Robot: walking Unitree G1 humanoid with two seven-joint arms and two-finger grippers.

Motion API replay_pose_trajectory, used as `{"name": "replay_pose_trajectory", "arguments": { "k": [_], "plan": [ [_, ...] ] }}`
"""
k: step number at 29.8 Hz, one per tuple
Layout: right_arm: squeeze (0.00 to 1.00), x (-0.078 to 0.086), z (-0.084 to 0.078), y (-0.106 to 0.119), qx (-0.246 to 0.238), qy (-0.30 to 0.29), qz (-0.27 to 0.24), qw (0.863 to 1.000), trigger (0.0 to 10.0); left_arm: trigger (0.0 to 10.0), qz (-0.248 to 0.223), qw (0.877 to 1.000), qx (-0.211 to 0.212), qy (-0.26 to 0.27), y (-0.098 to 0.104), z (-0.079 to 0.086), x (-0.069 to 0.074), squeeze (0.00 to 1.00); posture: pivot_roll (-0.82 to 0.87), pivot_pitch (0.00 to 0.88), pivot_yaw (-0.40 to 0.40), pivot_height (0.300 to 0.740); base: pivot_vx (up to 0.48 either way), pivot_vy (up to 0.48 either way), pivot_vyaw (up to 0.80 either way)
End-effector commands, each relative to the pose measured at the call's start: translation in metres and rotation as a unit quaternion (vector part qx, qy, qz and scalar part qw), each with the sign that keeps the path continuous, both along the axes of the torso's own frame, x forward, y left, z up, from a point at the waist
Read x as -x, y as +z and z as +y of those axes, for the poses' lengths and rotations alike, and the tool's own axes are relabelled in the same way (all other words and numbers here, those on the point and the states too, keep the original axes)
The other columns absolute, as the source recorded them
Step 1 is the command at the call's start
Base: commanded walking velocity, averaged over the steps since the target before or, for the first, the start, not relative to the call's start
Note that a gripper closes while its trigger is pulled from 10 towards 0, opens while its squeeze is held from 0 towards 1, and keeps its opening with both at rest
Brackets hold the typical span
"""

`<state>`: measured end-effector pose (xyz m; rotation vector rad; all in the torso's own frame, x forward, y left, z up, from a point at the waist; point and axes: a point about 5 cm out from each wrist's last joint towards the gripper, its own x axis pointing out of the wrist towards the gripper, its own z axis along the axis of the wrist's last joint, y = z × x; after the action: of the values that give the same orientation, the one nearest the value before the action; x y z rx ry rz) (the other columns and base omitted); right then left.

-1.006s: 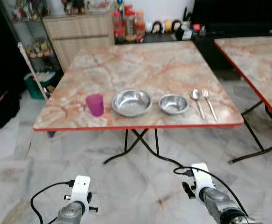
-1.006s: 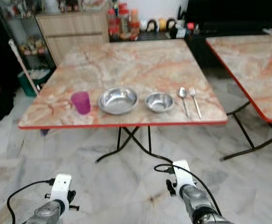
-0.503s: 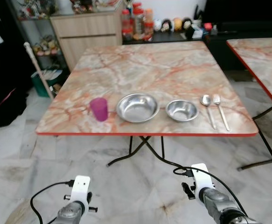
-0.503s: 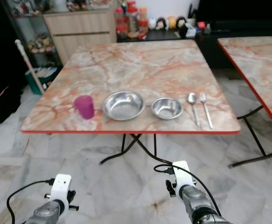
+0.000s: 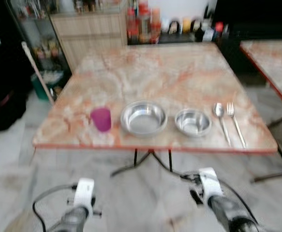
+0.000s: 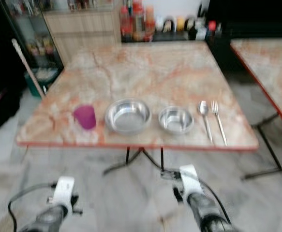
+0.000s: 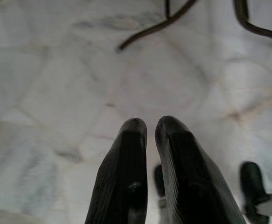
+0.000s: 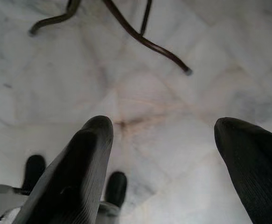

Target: Setting the table

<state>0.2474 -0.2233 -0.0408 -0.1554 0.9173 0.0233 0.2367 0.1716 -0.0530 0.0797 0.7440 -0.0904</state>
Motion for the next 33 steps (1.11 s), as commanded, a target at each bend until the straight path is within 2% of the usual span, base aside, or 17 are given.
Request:
{"name": "replay_pose_trajectory", "arguments": {
  "k": [1,2,3,4,33],
  "plan": [
    [0.0,-0.0025,0.0075,0.0001,-0.009,0.007,-0.001,1.0,10.0,10.0,0.022,1.0,-0.015,-0.002,-0.0041,0.0094,0.0064,0.0,-0.05,0.0,0.04,0.74,0.0,0.0,0.0],
    [0.0,-0.0025,0.0076,0.0,-0.009,0.007,-0.001,1.0,10.0,10.0,0.023,1.0,-0.015,-0.001,-0.0042,0.0095,0.0066,0.0,-0.05,0.0,0.04,0.74,0.0,0.0,0.0],
    [0.0,-0.0022,0.0079,-0.0002,-0.009,0.008,-0.001,1.0,10.0,10.0,0.023,1.0,-0.014,0.002,-0.0045,0.0098,0.007,0.47,-0.05,0.0,0.042,0.74,0.0,0.0,0.0],
    [0.0,-0.0022,0.0081,-0.0003,-0.01,0.007,-0.001,1.0,10.0,10.0,0.024,1.0,-0.015,0.004,-0.0046,0.0101,0.0072,1.0,-0.05,0.0,0.042,0.74,0.0,0.0,0.0],
    [0.0,-0.0034,0.0091,0.0004,-0.016,0.006,-0.003,1.0,10.0,10.0,0.016,1.0,-0.008,0.012,-0.0032,0.011,0.0057,1.0,-0.05,0.01,0.047,0.74,0.0,0.0,0.0]
  ]
}}
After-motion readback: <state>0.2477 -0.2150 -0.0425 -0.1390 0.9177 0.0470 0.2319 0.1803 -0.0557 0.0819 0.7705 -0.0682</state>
